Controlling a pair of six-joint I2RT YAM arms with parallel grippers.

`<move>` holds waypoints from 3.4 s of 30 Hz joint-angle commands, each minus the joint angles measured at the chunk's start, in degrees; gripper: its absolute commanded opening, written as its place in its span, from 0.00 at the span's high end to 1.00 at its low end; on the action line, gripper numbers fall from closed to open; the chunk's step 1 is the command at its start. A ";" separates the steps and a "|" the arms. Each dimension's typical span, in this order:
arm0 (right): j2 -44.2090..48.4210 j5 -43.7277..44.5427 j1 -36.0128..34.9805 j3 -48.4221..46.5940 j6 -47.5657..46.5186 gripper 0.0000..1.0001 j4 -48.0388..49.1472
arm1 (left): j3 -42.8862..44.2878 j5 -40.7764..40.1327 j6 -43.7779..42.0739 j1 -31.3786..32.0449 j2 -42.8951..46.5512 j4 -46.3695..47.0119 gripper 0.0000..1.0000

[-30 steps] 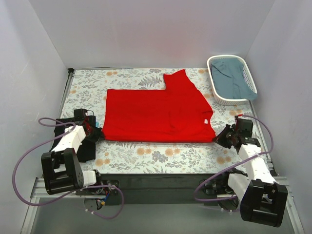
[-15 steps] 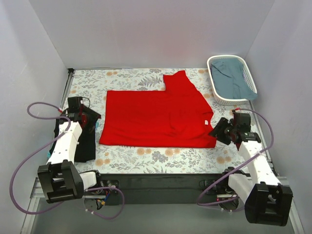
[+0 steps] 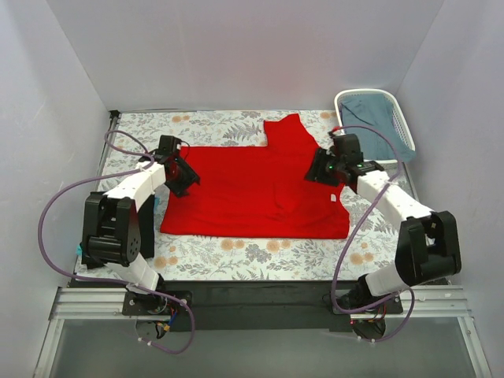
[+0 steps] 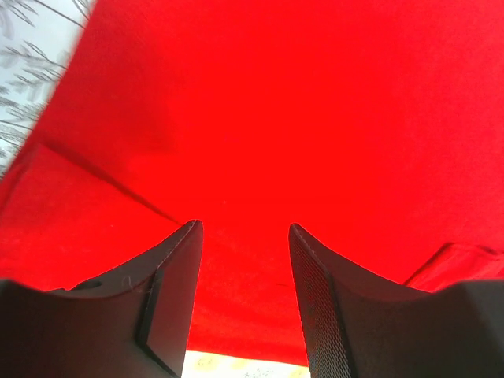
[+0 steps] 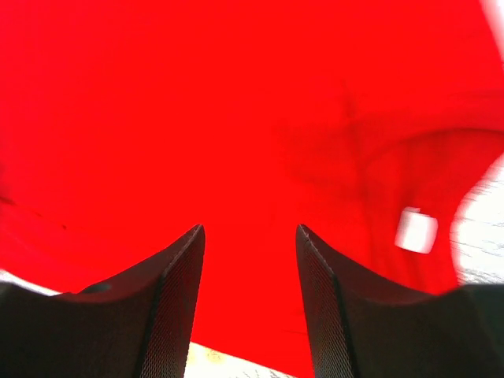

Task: Fold and stack the t-shirts
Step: Fold the tshirt

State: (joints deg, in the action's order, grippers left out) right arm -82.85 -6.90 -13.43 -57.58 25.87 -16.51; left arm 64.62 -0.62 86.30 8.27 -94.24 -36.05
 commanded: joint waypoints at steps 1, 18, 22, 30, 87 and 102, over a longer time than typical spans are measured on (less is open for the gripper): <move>-2.13 5.73 -8.26 -3.58 -2.75 0.44 -1.31 | -0.01 0.36 -0.79 1.31 2.21 -0.42 0.54; -13.30 18.24 -13.41 -10.79 -4.51 0.55 -2.56 | 2.86 -1.22 -0.52 1.22 -0.77 0.54 0.57; -19.08 15.60 -7.06 -20.78 -7.41 0.55 -1.95 | 12.94 -4.20 -1.13 0.43 -5.84 1.16 0.56; -31.93 8.84 1.11 -38.02 -11.54 0.54 1.47 | 34.33 -14.84 -5.17 -1.68 -22.29 0.45 0.57; -51.18 -2.34 6.14 -53.16 -11.36 0.44 7.72 | 58.79 -30.41 -11.51 -1.68 -48.33 -6.14 1.00; -55.66 0.48 6.14 -55.35 -11.81 0.51 6.76 | 56.23 -28.47 -11.95 -1.68 -45.25 -2.53 1.00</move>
State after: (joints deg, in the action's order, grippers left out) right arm -137.01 -6.37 -7.51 -109.75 14.74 -10.39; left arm 122.19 -30.46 74.30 6.39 -142.67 -39.51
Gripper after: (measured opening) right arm 0.501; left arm 0.014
